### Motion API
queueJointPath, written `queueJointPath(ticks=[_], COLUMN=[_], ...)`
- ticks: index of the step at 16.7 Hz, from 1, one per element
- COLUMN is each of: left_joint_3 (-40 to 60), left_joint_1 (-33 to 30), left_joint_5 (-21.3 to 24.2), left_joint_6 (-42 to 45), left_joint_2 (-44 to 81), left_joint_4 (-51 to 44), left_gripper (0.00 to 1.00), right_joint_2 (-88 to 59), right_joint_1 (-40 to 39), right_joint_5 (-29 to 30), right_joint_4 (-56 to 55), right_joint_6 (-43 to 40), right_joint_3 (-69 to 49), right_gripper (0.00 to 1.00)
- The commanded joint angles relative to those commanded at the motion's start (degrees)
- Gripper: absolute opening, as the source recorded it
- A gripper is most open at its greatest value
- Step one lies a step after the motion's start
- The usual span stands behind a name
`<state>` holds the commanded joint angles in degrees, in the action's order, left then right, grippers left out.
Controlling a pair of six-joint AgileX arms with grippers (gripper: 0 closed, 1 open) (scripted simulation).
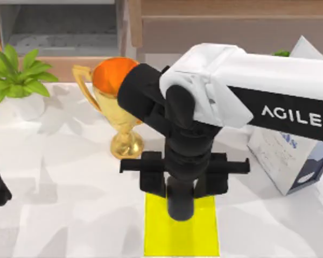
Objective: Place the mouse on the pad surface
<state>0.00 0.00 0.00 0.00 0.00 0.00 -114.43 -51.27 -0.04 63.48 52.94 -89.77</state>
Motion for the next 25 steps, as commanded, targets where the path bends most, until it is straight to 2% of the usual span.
queueJointPath(ticks=[10, 25], left_joint_3=[0.0, 0.0], left_joint_1=[0.0, 0.0], left_joint_5=[0.0, 0.0], left_joint_6=[0.0, 0.0], left_joint_2=[0.0, 0.0], left_joint_4=[0.0, 0.0], left_gripper=[1.0, 1.0], right_joint_2=[-0.58, -2.32], right_joint_1=[0.14, -0.17], right_joint_5=[0.9, 0.97], right_joint_4=[-1.36, -9.24], right_joint_6=[0.75, 0.87], right_joint_3=[1.57, 6.3], right_gripper=[0.0, 0.0])
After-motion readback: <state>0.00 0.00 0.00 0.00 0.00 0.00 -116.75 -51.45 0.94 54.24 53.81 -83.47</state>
